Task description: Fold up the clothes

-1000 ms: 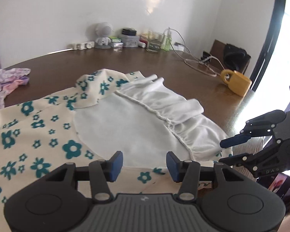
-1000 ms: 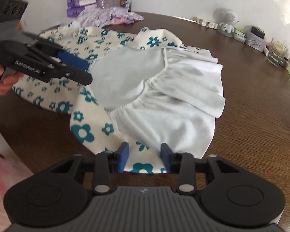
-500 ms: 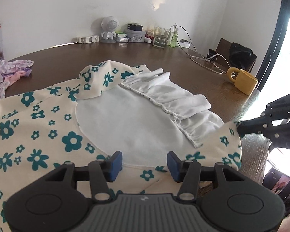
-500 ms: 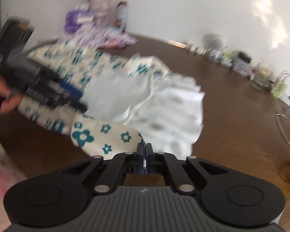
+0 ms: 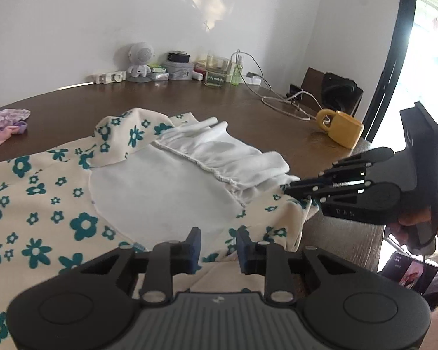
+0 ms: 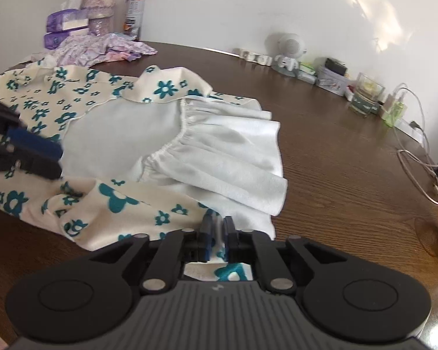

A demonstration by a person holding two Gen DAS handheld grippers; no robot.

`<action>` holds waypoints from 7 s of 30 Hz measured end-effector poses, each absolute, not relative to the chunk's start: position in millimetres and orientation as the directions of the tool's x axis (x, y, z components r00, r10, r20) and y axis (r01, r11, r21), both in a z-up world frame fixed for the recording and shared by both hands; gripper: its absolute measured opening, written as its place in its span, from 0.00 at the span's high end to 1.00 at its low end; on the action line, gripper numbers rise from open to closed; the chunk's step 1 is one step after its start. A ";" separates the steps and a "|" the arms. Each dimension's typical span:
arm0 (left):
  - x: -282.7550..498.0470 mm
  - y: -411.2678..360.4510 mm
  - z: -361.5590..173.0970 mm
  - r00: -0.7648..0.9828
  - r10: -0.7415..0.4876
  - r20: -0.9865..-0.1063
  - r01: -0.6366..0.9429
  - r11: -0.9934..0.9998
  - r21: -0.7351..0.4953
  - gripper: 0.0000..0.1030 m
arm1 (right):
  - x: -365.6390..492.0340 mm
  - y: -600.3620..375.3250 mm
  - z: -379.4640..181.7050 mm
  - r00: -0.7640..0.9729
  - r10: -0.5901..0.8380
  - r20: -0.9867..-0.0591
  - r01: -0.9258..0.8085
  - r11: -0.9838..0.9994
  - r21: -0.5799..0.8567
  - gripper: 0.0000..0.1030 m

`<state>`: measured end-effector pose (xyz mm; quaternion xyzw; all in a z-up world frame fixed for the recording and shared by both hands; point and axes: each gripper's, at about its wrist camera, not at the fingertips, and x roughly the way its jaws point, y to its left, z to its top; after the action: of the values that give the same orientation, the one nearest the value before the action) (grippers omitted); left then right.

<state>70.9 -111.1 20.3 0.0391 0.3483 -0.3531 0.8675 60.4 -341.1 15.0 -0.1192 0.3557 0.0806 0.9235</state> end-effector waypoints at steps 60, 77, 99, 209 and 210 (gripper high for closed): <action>37.1 -72.9 1.9 0.674 -0.496 -0.548 0.439 0.865 -0.244 0.44 | 37.2 -280.0 -5.2 0.802 0.176 -0.571 -0.209 0.978 0.007 0.64; 28.6 -83.1 0.5 0.692 -0.481 -0.539 0.437 0.873 -0.218 0.33 | 28.7 -280.7 -12.3 0.841 0.174 -0.512 -0.202 0.979 0.002 0.64; 13.9 -59.2 -3.2 0.721 -0.504 -0.475 0.415 0.864 -0.287 0.17 | 27.5 -282.7 -12.7 0.843 0.193 -0.502 -0.203 0.979 0.035 0.59; 11.2 -54.1 -3.9 0.716 -0.537 -0.447 0.420 0.842 -0.339 0.11 | 28.0 -286.0 -13.8 0.845 0.190 -0.500 -0.184 0.981 0.060 0.50; 11.2 -54.1 -3.9 0.715 -0.537 -0.447 0.420 0.842 -0.339 0.11 | 28.0 -286.0 -13.8 0.845 0.190 -0.500 -0.185 0.981 0.060 0.50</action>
<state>11.2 -54.1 -3.9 -0.1069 0.2730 -0.2602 0.9200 28.0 -286.0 -13.8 0.0049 0.2606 0.0974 0.9605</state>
